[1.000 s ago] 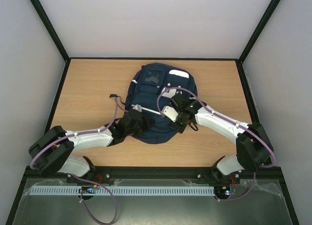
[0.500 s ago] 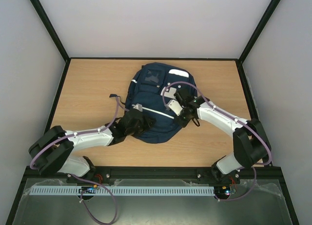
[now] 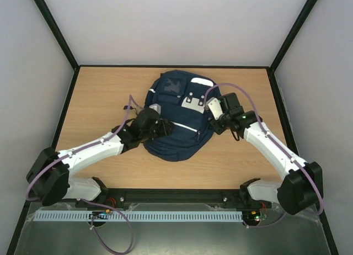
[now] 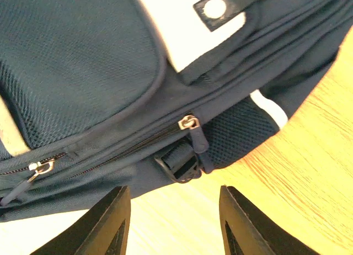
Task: Pack the student bag
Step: Zip the student bag at the center of the board, then reset both arms
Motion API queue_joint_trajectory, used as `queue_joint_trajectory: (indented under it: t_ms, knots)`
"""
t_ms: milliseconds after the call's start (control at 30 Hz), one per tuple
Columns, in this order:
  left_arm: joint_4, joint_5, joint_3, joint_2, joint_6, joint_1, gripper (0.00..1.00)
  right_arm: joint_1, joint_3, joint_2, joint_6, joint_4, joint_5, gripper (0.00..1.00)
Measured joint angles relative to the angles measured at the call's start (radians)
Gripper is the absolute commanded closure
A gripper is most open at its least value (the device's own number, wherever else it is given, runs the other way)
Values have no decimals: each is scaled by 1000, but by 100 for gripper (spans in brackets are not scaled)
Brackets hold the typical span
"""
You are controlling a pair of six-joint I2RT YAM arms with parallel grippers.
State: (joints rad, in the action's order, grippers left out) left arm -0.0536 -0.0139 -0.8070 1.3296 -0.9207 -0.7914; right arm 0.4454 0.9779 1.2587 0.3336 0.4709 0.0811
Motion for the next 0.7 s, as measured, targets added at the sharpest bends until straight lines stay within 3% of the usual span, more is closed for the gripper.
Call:
queue_joint_trajectory:
  t_ms: [100,167,200,233,267,333,533,700]
  knots:
    - [-88,24,-60,-28,87,44,40,-31,1,-44,-20,-1,-29,51]
    - [-135,42,-103,-55,138,82,37,-38,3,-79,-40,-2,-52,43]
    - [-161,49,-127,-74,167,100,31,-38,7,-97,-55,-2,-64,38]
    - [-182,53,-146,-87,188,113,13,-38,10,-111,-67,-5,-75,29]
    - [-211,61,-177,-103,214,131,2,-39,12,-130,-80,-10,-85,19]
    - [-257,76,-232,-132,267,156,1,-39,12,-175,-120,-28,-105,1]
    - [-352,152,-354,-190,420,186,1,-40,-19,-329,-194,-128,-128,0]
    - [-394,333,-323,-242,497,188,1,-72,-91,-388,-263,-190,-165,0]
